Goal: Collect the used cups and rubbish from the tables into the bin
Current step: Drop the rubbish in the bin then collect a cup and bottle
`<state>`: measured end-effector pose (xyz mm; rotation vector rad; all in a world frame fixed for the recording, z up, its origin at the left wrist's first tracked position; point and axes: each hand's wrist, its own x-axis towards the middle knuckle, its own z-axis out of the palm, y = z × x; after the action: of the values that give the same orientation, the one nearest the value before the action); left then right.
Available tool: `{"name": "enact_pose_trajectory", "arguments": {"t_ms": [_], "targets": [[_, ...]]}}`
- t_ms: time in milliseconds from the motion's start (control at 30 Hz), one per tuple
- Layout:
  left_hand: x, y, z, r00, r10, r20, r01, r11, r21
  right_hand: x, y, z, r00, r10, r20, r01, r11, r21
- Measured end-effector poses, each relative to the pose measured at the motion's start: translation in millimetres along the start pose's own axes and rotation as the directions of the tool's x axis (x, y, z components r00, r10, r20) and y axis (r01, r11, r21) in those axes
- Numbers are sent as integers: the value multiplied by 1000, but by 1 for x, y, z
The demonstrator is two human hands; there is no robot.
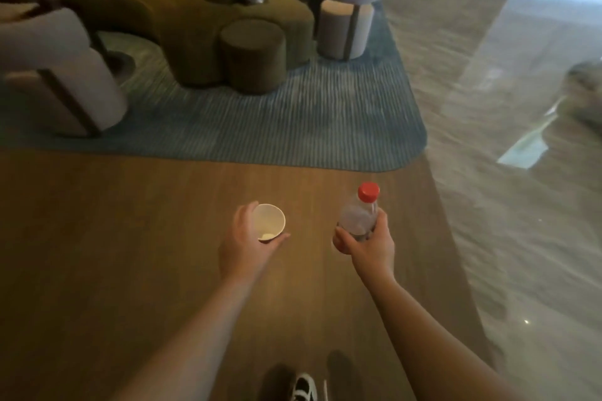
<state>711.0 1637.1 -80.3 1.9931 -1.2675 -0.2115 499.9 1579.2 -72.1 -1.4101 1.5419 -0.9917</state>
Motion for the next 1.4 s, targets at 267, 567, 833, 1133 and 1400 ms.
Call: {"name": "enact_pose_trajectory", "arguments": {"t_ms": [267, 567, 833, 1133, 1400], "targets": [[110, 52, 90, 988, 82, 128, -76, 996, -49, 119, 4, -23, 997, 18, -77, -19, 1000, -14], [299, 79, 202, 974, 129, 189, -123, 992, -42, 323, 1, 11, 992, 20, -126, -20, 1000, -5], [526, 125, 296, 952, 201, 232, -207, 978, 3, 550, -51, 34, 988, 14, -157, -17, 1000, -17], [704, 194, 421, 926, 241, 290, -246, 969, -19, 757, -46, 28, 975, 71, -211, -68, 997, 22], [887, 283, 593, 902, 287, 322, -293, 956, -31, 1019, -25, -4, 971, 87, -225, -77, 996, 51]]}}
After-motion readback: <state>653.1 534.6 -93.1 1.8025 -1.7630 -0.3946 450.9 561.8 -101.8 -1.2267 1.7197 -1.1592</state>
